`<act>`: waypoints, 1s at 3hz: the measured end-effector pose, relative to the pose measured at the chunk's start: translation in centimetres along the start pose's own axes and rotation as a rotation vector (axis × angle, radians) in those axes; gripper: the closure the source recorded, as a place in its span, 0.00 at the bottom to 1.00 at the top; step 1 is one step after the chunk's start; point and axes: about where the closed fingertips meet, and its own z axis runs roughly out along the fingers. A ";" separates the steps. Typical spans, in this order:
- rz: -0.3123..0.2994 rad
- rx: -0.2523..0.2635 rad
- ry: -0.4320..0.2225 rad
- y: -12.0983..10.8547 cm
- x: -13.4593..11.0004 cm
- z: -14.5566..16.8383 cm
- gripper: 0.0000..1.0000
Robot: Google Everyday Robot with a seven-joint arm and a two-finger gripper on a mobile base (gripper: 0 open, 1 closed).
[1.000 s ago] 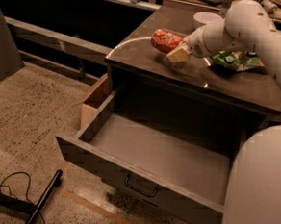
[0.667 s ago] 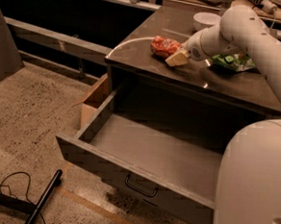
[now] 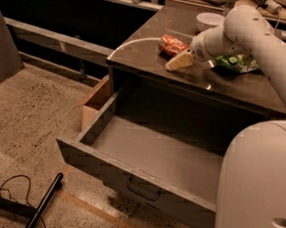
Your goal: Pick coke can from top drawer and place on counter
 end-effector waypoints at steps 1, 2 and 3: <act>0.000 0.000 0.000 0.0 0.0 0.0 0.00; 0.000 0.000 0.000 0.0 -0.1 -0.1 0.00; 0.000 0.000 0.000 0.0 -0.1 -0.1 0.00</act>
Offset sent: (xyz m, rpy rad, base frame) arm -0.0604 -0.0817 0.0650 -0.0860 -0.0679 -0.1524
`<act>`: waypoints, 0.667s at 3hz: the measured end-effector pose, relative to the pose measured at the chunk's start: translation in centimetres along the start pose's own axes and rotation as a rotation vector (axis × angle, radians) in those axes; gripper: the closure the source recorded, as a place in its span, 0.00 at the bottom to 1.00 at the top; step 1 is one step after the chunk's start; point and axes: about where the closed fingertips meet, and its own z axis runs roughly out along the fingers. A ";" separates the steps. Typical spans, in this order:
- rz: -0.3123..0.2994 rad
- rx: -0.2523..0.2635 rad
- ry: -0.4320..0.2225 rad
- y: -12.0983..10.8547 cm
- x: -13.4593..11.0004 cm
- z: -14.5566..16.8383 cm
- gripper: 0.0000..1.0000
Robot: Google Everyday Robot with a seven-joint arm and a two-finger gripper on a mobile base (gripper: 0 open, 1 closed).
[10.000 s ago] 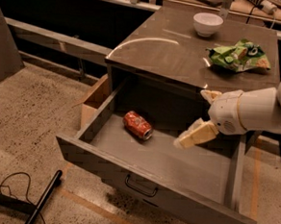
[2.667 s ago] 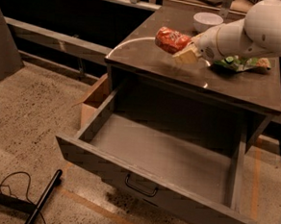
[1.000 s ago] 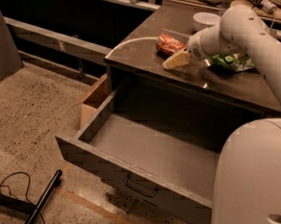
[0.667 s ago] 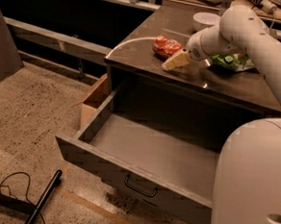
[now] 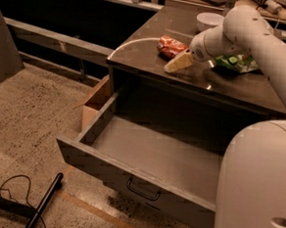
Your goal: Pick coke can from top drawer and place on counter
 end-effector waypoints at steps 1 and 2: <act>0.000 0.000 0.000 0.0 0.0 0.0 0.00; 0.000 0.000 0.000 0.0 0.0 0.0 0.00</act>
Offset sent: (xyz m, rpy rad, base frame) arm -0.0002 0.0271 -0.0180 0.1666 0.0612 -0.0090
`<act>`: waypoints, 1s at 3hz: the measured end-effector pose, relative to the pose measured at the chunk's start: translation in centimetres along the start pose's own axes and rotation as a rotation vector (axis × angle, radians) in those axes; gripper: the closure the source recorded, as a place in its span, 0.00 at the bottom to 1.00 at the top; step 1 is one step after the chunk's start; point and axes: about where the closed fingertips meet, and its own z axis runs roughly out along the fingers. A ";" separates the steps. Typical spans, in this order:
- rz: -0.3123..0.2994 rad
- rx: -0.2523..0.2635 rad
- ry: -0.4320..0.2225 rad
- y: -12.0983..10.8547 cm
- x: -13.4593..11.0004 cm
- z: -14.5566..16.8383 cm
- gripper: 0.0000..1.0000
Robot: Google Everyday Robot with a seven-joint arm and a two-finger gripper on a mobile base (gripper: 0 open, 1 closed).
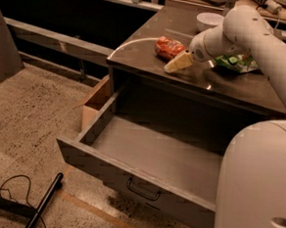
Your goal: Pick coke can from top drawer and place on counter
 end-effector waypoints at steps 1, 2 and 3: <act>0.000 0.000 0.000 0.0 0.0 0.0 0.00; 0.000 0.000 0.000 0.0 0.0 0.0 0.00; 0.001 0.000 -0.001 0.0 0.0 0.0 0.00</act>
Offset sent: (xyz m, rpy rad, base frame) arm -0.0230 -0.0706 0.0775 0.5673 -0.1013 -0.1850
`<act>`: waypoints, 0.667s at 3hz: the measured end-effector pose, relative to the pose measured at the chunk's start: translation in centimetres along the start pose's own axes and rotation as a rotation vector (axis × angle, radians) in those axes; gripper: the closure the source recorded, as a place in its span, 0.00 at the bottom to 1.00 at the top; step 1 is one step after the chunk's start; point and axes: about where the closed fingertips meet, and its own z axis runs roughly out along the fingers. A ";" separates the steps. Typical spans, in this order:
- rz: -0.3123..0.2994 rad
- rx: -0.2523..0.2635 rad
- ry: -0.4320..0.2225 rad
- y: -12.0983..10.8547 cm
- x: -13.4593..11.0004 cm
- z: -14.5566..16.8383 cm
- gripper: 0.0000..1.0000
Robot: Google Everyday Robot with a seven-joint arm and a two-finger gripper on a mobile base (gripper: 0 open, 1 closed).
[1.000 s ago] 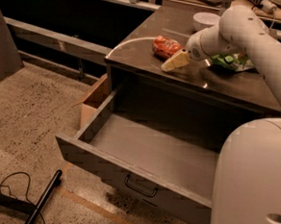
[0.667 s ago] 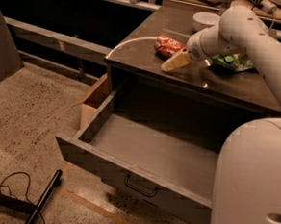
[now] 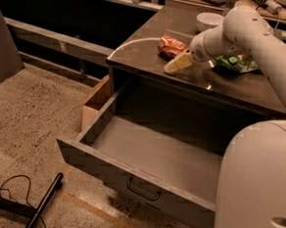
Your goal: Pick coke can from top drawer and place on counter
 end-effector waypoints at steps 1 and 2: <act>0.000 0.000 0.000 0.0 0.0 0.0 0.00; 0.000 0.000 0.000 0.0 0.0 0.0 0.18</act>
Offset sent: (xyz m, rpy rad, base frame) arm -0.0047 -0.0081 0.0709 0.2313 -0.1277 0.0090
